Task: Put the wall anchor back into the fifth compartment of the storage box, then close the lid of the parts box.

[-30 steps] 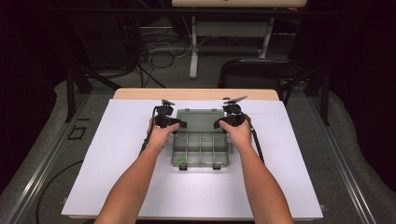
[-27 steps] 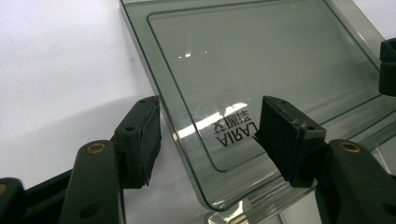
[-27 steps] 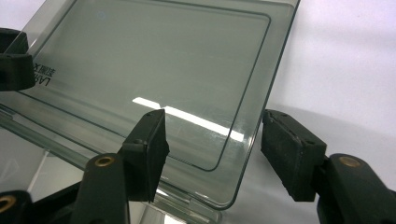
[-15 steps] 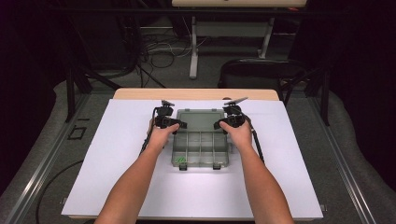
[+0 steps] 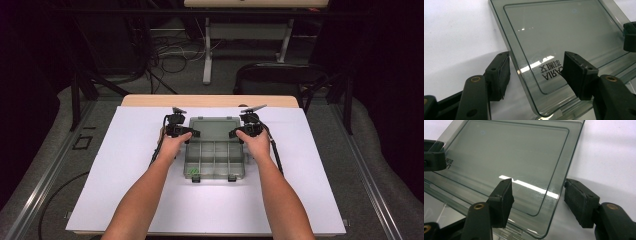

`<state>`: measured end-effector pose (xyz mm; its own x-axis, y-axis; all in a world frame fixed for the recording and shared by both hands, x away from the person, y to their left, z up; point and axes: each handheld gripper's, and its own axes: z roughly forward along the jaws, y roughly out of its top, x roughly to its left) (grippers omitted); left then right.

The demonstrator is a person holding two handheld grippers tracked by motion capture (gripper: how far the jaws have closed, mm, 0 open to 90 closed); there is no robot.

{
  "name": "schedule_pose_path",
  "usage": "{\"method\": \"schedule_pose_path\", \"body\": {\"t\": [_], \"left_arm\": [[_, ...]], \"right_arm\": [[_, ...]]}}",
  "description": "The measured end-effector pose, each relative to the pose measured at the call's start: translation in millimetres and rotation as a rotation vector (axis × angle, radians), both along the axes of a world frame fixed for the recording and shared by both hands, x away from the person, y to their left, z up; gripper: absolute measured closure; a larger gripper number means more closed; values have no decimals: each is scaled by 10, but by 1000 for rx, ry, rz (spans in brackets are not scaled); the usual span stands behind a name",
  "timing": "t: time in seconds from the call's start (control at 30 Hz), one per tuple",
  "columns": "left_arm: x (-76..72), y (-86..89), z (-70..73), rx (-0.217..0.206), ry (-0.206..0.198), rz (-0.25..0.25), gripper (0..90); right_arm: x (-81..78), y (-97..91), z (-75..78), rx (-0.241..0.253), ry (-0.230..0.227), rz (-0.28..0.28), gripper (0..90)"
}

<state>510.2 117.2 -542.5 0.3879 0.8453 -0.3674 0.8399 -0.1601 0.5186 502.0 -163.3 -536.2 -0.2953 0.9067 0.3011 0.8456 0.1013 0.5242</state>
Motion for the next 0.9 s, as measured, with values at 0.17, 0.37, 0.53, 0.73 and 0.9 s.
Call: {"method": "schedule_pose_path", "body": {"t": [0.17, 0.37, 0.53, 0.73, 0.9], "left_arm": [[4, 5, -2, 1, -1, -4, 392], [8, 8, -8, -5, 1, -1, 392], [8, 4, -7, -3, 0, 0, 391], [5, 3, -2, 2, -2, -2, 392], [4, 3, 1, 3, -4, -4, 395]], "right_arm": [[3, 1, -9, 0, -11, -5, 392], [6, -7, -13, 14, -4, -1, 391], [9, -10, -11, 18, 9, -10, 389], [12, -15, -18, 24, 5, -6, 386], [18, -27, -17, 23, 21, -6, 384]]}}
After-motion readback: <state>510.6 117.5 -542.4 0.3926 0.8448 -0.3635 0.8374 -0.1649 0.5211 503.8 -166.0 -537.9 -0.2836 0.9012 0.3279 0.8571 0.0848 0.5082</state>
